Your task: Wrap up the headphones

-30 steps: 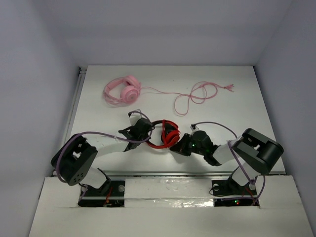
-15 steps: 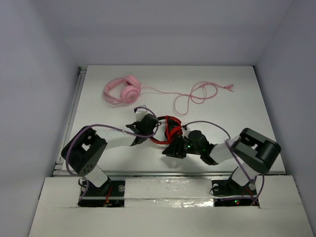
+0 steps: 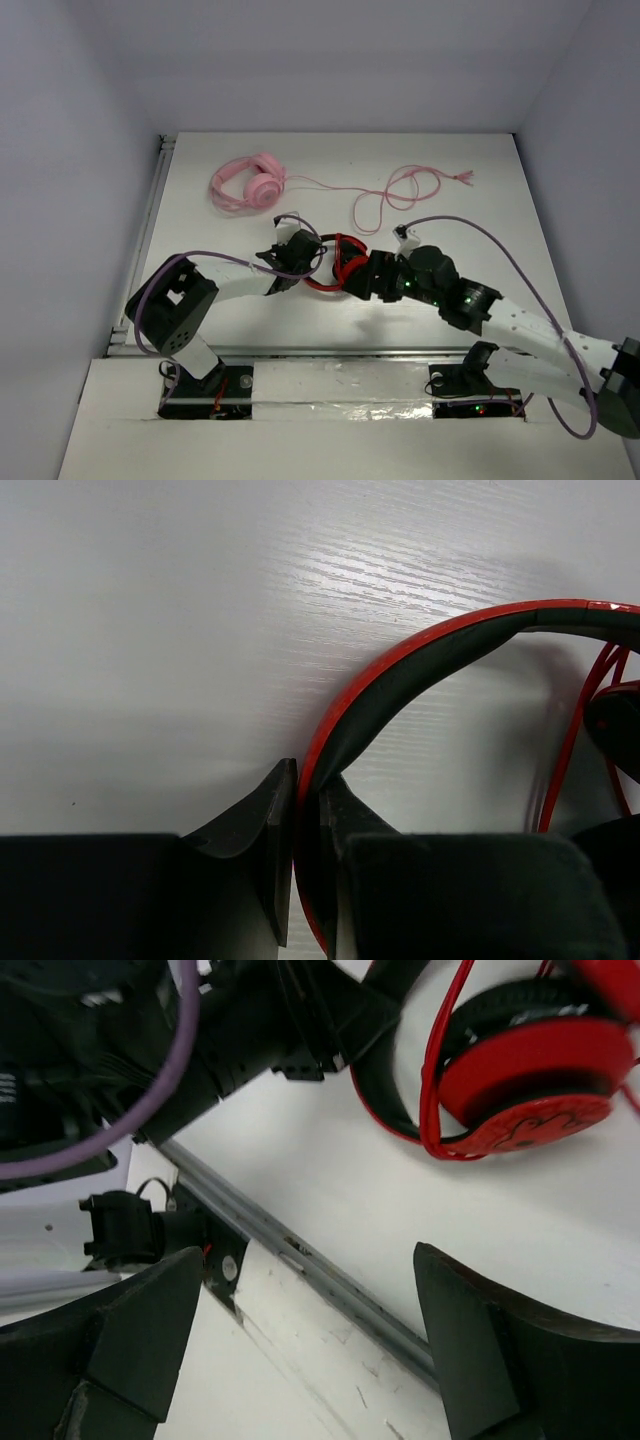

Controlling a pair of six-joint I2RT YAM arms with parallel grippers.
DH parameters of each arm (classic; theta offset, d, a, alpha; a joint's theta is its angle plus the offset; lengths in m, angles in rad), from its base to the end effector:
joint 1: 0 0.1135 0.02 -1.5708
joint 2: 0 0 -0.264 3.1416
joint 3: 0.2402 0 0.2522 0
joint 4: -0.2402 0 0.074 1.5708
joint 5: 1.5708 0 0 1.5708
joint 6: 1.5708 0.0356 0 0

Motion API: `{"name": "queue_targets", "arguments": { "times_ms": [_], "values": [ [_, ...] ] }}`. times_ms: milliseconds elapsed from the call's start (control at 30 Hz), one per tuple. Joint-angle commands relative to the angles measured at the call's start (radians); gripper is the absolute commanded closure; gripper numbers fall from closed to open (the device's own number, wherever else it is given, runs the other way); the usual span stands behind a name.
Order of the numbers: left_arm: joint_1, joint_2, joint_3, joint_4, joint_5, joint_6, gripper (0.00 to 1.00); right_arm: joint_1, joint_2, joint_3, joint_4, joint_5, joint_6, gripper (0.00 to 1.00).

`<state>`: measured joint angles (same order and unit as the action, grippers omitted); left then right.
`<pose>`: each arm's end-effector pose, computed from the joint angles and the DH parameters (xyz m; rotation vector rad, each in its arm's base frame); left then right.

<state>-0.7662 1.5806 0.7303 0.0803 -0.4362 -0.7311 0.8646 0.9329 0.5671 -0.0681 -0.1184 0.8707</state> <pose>0.2306 -0.2011 0.1590 -0.1722 2.2627 -0.2841 0.1345 0.1642 0.2480 -0.0774 2.2229 1.1682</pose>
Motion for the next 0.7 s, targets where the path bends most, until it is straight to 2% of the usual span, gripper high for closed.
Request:
{"name": "queue_targets", "arguments": {
  "times_ms": [0,33,67,100,167,233,300,333,433,533,567,600,633,667],
  "values": [
    [0.004,-0.004,0.038,0.030,-0.067,0.016,1.00,0.004,-0.094,0.068,-0.189,0.159,-0.081,0.10],
    [0.004,-0.014,0.040,0.024,-0.076,0.019,1.00,0.004,-0.148,0.079,-0.203,0.224,-0.099,0.16],
    [0.004,-0.022,0.041,0.019,-0.079,0.024,1.00,0.004,-0.176,0.089,-0.219,0.262,-0.107,0.39],
    [0.004,-0.031,0.041,0.010,-0.082,0.028,1.00,0.004,-0.204,0.114,-0.246,0.298,-0.113,0.48],
    [-0.005,-0.066,0.043,0.000,-0.099,0.044,0.87,0.004,-0.279,0.135,-0.265,0.406,-0.127,0.57],
    [-0.015,-0.091,0.046,-0.019,-0.114,0.052,0.74,0.004,-0.324,0.155,-0.274,0.486,-0.142,0.57],
    [-0.027,-0.134,0.049,-0.028,-0.128,0.062,0.65,0.004,-0.379,0.165,-0.272,0.528,-0.156,0.54],
    [-0.027,-0.149,0.052,-0.033,-0.131,0.065,0.56,0.004,-0.393,0.175,-0.271,0.561,-0.170,0.53],
    [-0.036,-0.226,0.055,-0.050,-0.141,0.073,0.39,0.004,-0.425,0.203,-0.271,0.617,-0.203,0.48],
    [-0.036,-0.278,0.052,-0.054,-0.145,0.084,0.27,0.004,-0.431,0.229,-0.285,0.680,-0.225,0.38],
    [-0.036,-0.316,0.043,-0.045,-0.148,0.093,0.24,0.004,-0.430,0.244,-0.292,0.704,-0.223,0.19],
    [-0.036,-0.339,0.038,-0.025,-0.148,0.104,0.23,0.004,-0.433,0.250,-0.308,0.726,-0.220,0.10],
    [-0.036,-0.365,0.035,-0.017,-0.148,0.126,0.22,0.004,-0.440,0.254,-0.315,0.765,-0.219,0.01],
    [-0.036,-0.422,0.037,-0.010,-0.141,0.139,0.21,0.004,-0.450,0.263,-0.323,0.784,-0.216,0.00]
  ]
}}
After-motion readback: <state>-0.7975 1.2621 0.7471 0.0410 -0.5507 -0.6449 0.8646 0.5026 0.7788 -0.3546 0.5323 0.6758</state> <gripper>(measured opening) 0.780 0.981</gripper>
